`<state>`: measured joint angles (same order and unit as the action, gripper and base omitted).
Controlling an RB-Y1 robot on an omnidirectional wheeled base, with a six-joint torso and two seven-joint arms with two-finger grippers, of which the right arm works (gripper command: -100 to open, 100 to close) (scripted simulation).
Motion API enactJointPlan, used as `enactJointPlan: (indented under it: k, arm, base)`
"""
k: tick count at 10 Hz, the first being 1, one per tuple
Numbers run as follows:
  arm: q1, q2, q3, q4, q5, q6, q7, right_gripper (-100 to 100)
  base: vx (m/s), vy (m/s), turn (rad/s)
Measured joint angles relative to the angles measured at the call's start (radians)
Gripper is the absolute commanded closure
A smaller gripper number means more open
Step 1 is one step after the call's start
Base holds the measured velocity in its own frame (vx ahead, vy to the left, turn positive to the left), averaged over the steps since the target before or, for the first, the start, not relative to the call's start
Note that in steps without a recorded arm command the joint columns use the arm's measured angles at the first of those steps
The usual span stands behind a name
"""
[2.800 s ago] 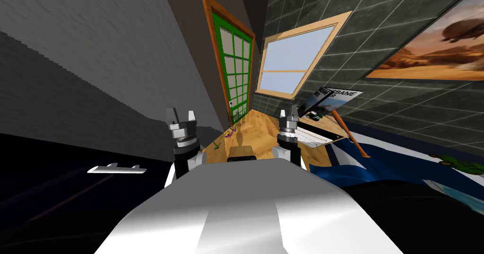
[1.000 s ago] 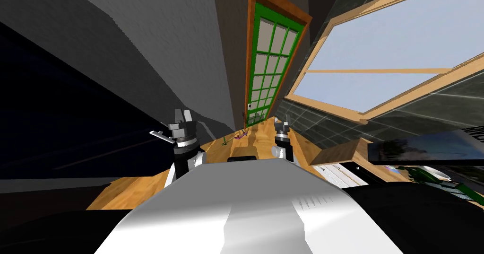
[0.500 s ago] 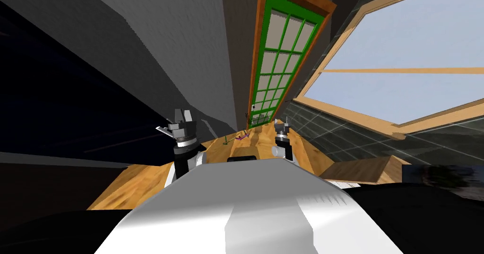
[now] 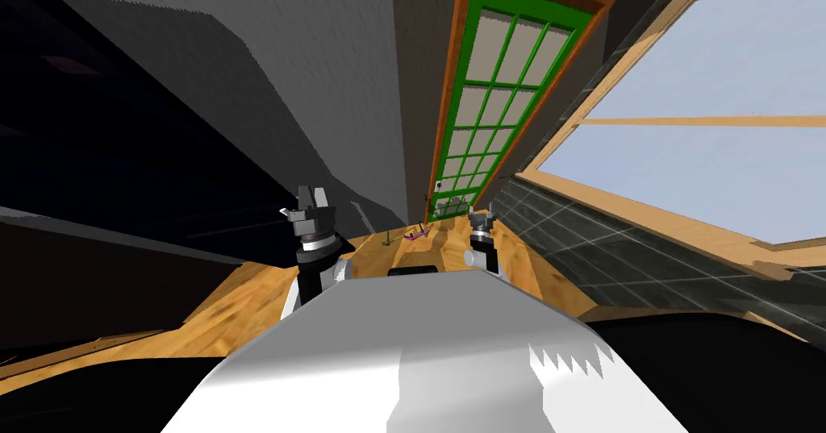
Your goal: Pull the door open
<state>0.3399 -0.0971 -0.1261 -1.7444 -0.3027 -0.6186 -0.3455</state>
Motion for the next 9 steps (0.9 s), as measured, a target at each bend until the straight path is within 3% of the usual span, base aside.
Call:
enactJointPlan:
  k: [5, 9]
  arm:
    - [-0.04, -0.009, -0.025, 0.115, -0.04, -0.028, -0.094, -100]
    - [-0.054, -0.013, -0.044, 0.183, -0.073, -0.043, -0.171, -100]
  base:
    - [0.052, -0.093, 0.205]
    - [0.041, -0.101, 0.195]
